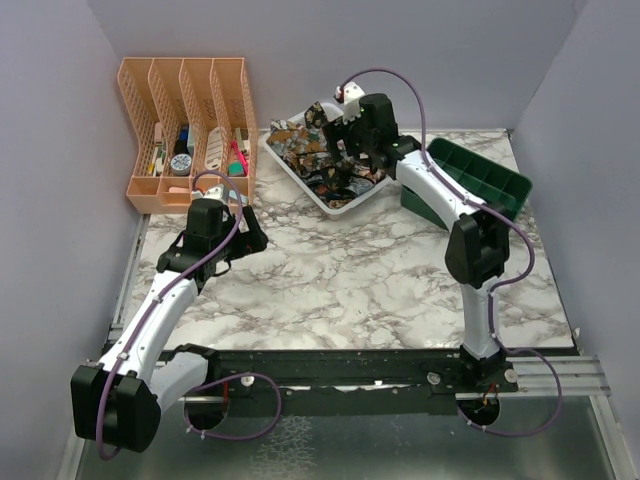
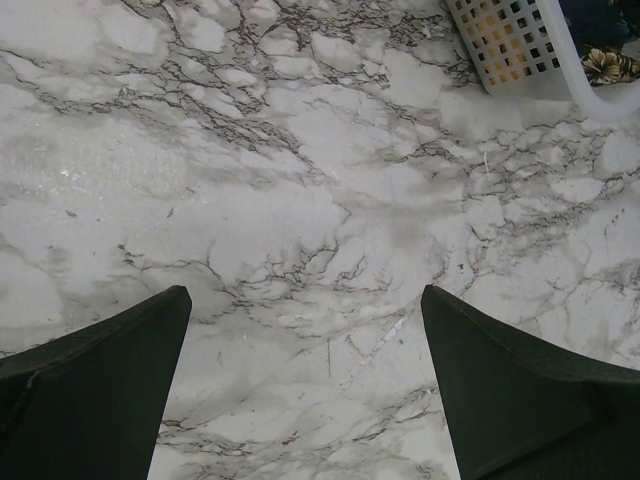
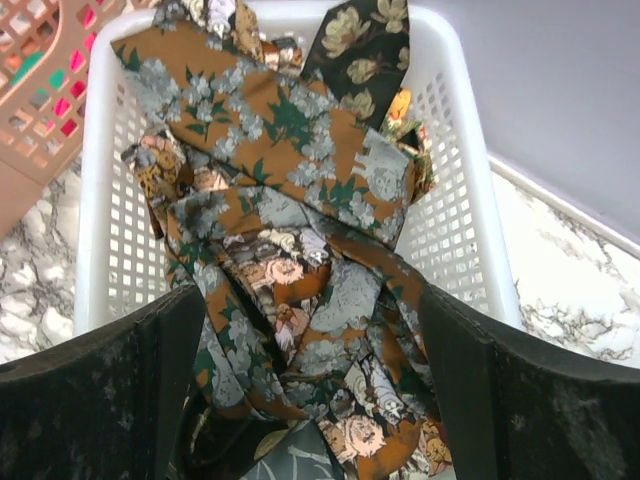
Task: Roll the ties
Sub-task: Pick up the tie from the bin, then place the tie at the center of the board.
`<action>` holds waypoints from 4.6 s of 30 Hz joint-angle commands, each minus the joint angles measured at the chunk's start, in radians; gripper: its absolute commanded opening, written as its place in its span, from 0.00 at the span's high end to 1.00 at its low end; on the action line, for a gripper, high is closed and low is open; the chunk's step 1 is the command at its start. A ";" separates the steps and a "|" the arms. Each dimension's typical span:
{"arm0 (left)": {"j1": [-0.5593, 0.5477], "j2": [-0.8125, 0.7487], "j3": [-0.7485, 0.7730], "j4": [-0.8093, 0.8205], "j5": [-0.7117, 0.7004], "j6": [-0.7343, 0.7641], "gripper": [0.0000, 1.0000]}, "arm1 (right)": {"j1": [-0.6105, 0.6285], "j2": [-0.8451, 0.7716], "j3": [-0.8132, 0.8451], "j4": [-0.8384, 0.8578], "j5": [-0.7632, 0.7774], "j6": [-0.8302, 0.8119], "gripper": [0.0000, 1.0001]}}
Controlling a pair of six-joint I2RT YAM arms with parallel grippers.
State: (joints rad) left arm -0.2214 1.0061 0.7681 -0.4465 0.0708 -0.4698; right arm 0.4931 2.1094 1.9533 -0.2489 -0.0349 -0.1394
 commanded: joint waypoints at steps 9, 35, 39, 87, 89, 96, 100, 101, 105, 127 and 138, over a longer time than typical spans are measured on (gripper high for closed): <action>0.008 -0.021 -0.003 -0.012 0.004 0.003 0.01 | -0.041 0.018 -0.055 -0.128 -0.100 -0.034 0.09; 0.008 0.001 -0.001 -0.019 0.005 0.005 0.01 | -0.133 0.181 0.134 -0.232 -0.100 0.032 0.17; 0.007 0.003 -0.002 -0.018 0.006 0.002 0.01 | -0.132 0.171 0.151 -0.245 -0.136 0.040 0.26; 0.007 -0.003 -0.010 -0.027 0.006 0.010 0.01 | -0.154 0.255 0.294 -0.222 -0.158 0.209 0.94; 0.007 0.001 -0.009 -0.027 0.008 0.010 0.01 | -0.154 0.227 0.295 -0.205 -0.147 0.217 0.99; 0.007 0.007 0.000 -0.026 0.005 0.001 0.01 | -0.154 0.085 0.297 -0.192 -0.128 0.223 1.00; 0.007 0.009 0.000 -0.021 0.003 -0.012 0.01 | -0.154 -0.021 0.263 -0.183 -0.129 0.256 1.00; 0.007 0.012 -0.001 -0.017 0.003 -0.018 0.01 | -0.154 -0.049 0.244 -0.182 -0.139 0.274 1.00; 0.007 0.016 -0.002 -0.003 0.029 -0.047 0.01 | -0.153 -0.178 0.102 -0.136 -0.222 0.323 0.99; 0.007 0.010 -0.031 0.075 0.108 -0.122 0.01 | 0.058 -0.795 -0.493 -0.092 -0.513 0.246 1.00; 0.007 -0.018 -0.052 0.075 0.117 -0.146 0.01 | 0.190 -0.979 -1.066 -0.029 -0.411 0.376 0.99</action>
State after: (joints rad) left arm -0.2214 1.0065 0.7273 -0.3855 0.1616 -0.5987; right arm 0.6746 1.1488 1.0046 -0.3111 -0.5022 0.1741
